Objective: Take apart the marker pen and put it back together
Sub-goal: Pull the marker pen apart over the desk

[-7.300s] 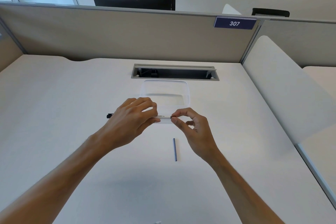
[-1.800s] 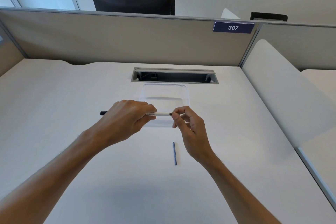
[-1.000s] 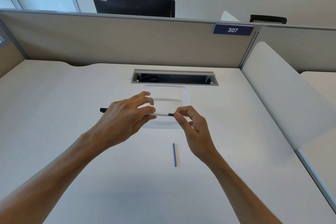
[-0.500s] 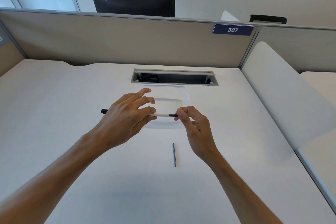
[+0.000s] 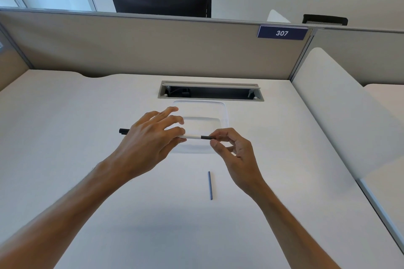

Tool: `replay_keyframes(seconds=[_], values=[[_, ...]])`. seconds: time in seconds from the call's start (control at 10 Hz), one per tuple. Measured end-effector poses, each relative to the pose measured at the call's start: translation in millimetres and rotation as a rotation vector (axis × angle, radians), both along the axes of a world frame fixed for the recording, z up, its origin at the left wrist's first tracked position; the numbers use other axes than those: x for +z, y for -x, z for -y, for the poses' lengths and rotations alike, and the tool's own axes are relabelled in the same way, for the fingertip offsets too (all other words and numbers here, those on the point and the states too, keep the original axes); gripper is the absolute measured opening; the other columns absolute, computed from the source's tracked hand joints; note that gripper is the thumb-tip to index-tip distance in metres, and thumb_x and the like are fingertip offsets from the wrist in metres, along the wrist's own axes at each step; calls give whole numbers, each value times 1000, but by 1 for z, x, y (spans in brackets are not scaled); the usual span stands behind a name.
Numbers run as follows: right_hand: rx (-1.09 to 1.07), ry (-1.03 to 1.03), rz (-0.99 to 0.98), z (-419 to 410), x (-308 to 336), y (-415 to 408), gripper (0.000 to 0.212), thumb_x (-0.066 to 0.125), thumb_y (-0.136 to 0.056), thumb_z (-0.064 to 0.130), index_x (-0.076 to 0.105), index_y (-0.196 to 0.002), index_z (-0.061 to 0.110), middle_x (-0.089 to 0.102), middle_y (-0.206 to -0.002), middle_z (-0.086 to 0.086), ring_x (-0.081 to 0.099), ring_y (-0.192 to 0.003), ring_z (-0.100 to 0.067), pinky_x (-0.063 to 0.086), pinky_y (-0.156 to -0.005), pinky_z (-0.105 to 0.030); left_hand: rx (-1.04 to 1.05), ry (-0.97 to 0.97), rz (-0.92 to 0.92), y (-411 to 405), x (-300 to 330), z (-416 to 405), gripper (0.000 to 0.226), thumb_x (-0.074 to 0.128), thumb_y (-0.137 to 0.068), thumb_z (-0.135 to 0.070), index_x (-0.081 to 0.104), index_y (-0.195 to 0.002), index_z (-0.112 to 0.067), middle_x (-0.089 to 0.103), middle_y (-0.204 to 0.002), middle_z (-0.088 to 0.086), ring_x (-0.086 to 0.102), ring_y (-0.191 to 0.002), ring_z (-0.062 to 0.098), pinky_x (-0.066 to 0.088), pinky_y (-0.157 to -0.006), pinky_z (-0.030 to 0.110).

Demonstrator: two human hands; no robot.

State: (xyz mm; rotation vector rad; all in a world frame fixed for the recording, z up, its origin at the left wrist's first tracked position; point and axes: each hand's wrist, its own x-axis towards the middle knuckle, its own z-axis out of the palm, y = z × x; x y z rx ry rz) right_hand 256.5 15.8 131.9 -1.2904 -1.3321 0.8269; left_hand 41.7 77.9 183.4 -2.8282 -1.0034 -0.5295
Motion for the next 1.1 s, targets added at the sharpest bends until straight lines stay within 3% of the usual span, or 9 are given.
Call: replay_keyframes(seconds=[0.1,0.4,0.6,0.9,1.1], values=[[-4,-16,11,1,3,0,13,65,-88,35,66,-100,30,70,-98,19,66,-96,-6,45,-70,-12,2,6,-13,-1,0,0,27,46,-96,-31,68,-95,-16,66,-116,3,50,-130,28,45,-93,41],[-33,1,18,0,2,0,18,58,-97,34,69,-85,26,68,-73,12,61,-69,-8,48,-68,-24,-8,-5,-22,-2,0,0,27,47,-95,-31,69,-96,-16,68,-116,4,51,-129,29,44,-97,44],[-19,11,-14,0,1,-1,11,63,-96,28,71,-88,25,69,-74,12,62,-71,-7,51,-73,-33,-5,-1,-24,0,0,1,26,47,-95,-31,69,-96,-16,67,-116,3,51,-129,29,44,-97,44],[16,18,-7,2,4,-5,9,71,-89,23,72,-96,29,73,-88,14,66,-86,-8,46,-72,-27,-4,1,-25,0,1,1,28,46,-96,-32,68,-96,-16,67,-116,3,50,-130,28,43,-98,44],[-2,34,-54,2,6,-3,11,65,-93,34,71,-89,27,72,-76,6,63,-73,-9,50,-74,-33,-10,-8,-32,-1,1,2,23,50,-94,-29,69,-96,-16,68,-116,4,51,-129,30,44,-97,44]])
